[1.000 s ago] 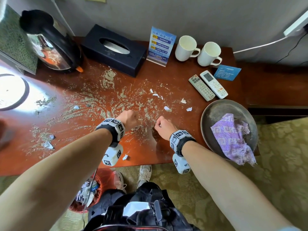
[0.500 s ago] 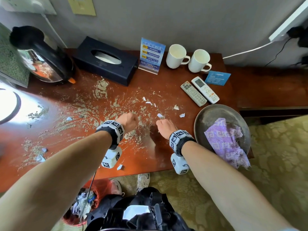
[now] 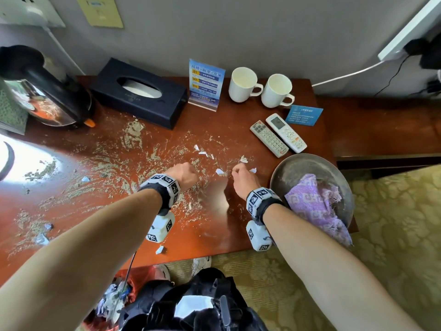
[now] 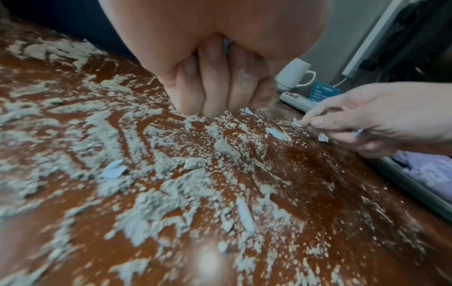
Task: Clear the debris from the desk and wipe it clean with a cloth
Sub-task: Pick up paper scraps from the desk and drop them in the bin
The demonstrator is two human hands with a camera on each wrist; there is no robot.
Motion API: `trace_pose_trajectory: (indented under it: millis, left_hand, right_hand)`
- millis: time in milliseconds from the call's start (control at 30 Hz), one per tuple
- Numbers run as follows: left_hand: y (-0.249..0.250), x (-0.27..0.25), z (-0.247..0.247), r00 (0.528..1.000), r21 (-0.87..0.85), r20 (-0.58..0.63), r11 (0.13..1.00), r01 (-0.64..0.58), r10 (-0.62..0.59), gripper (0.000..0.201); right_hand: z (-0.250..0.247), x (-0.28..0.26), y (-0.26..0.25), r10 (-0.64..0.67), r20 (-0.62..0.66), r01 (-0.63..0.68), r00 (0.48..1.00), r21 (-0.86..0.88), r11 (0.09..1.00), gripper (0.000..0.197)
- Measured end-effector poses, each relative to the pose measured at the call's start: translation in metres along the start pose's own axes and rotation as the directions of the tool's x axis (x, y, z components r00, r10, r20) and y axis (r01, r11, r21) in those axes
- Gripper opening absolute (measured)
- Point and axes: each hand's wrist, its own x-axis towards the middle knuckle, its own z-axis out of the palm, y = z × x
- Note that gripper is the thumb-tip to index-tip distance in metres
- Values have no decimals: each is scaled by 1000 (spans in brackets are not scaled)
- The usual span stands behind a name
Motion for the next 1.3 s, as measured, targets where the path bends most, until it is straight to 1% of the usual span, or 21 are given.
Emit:
trace_pose_trajectory:
  millis: [67,167,300,500,600,733,833,933,1067,1133,1233,1300]
  left_hand:
    - [12,3,1,1000,35,7,999,3,-4,36]
    - [31,12,4,998,104,-32,994,-43,46,29]
    - [54,29,9,989,249,-80,964,-98,121,17]
    - [85,60,16,973,393,-72,903,-174,219,32]
    - [98,73,20,966,447,-50,871,-204,252,36]
    - [113,85,26,965,486,-33,848,-211,259,44]
    - [119,90,30,963,506,-43,837,-209,266,42]
    - [122,94,33,963,514,-45,833,-205,266,38]
    - [122,97,36,968,489,-63,853,-184,245,35]
    - [121,98,37,970,478,-65,861,-176,235,35]
    - [118,99,38,974,478,-76,865,-153,214,37]
    - [117,99,39,974,488,-80,861,-146,211,37]
  right_hand:
    - [-7,-1,3,23,-36,-23,999,8,1000,31]
    - [-13,1,12,76,-66,-74,995,32,997,35]
    - [-12,12,31,96,-94,-100,991,-31,995,38]
    - [-9,23,47,60,-120,-72,991,-102,992,33]
    - [-9,27,51,31,-129,-49,991,-146,988,25]
    - [-13,27,52,-3,-151,-27,988,-191,981,21]
    - [-15,27,52,-4,-151,-27,989,-201,979,22]
    - [-15,29,53,27,-137,-50,990,-174,983,20]
    - [-13,32,55,44,-128,-62,991,-143,988,20]
    - [-12,31,57,41,-141,-60,989,-128,990,22]
    - [-12,25,59,55,-155,-73,986,-113,991,33]
    - [-12,21,61,72,-157,-89,985,-104,991,35]
